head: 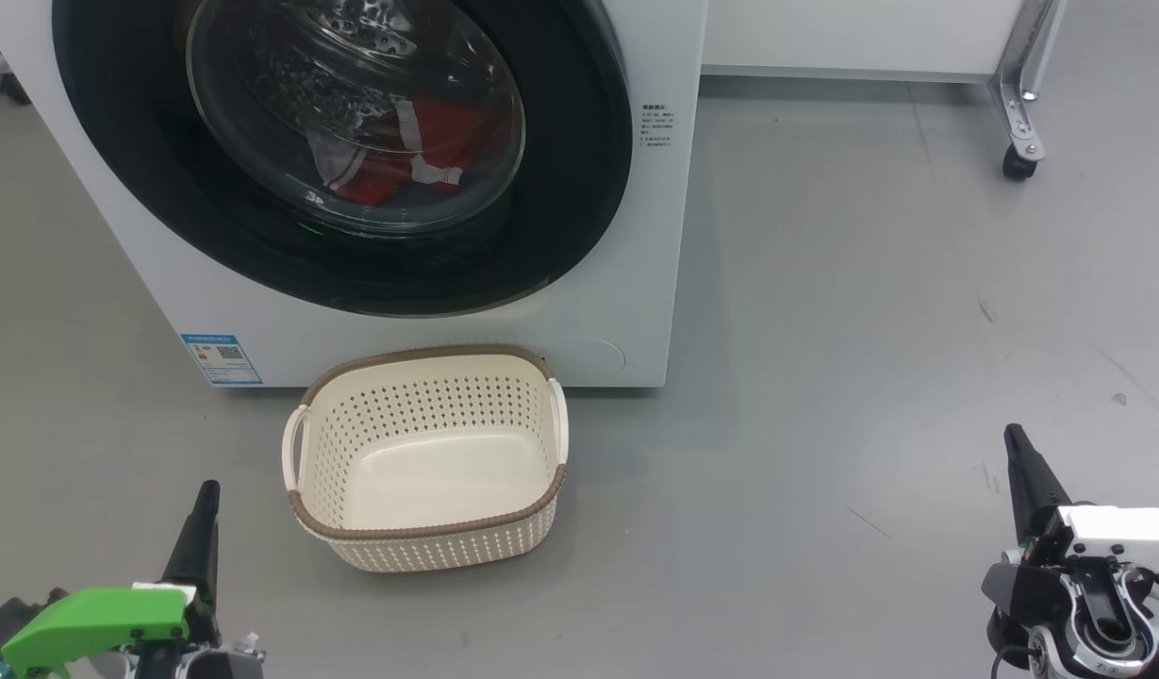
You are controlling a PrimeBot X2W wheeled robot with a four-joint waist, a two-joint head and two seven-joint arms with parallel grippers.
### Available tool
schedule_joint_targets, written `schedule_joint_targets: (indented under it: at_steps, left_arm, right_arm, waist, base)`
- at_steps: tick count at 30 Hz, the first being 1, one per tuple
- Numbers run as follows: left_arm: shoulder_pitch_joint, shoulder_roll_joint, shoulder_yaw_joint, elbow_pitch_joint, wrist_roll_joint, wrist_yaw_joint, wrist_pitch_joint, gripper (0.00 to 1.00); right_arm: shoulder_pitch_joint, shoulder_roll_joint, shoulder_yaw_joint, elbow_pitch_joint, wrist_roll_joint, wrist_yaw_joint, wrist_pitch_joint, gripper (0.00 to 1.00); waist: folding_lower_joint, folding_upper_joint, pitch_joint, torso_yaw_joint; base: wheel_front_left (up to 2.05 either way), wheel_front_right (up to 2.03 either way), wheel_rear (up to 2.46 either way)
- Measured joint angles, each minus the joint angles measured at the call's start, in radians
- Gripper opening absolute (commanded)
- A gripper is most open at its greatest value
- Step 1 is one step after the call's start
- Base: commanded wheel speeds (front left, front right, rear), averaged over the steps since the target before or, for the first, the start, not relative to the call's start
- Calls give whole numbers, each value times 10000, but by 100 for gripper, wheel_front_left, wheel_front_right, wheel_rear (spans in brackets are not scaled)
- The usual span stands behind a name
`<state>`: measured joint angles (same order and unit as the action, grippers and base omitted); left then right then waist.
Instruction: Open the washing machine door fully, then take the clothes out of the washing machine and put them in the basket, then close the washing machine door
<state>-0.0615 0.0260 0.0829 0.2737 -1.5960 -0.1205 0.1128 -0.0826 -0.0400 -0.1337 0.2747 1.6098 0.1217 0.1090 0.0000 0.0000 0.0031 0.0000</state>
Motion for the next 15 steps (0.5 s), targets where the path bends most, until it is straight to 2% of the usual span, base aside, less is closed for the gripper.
schedule_joint_targets:
  at_steps: [15]
  left_arm:
    - [0, 0, 0, 0, 0, 0, 0, 0]
  right_arm:
    - [0, 0, 0, 0, 0, 0, 0, 0]
  waist:
    - [0, 0, 0, 0]
  base:
    - [0, 0, 0]
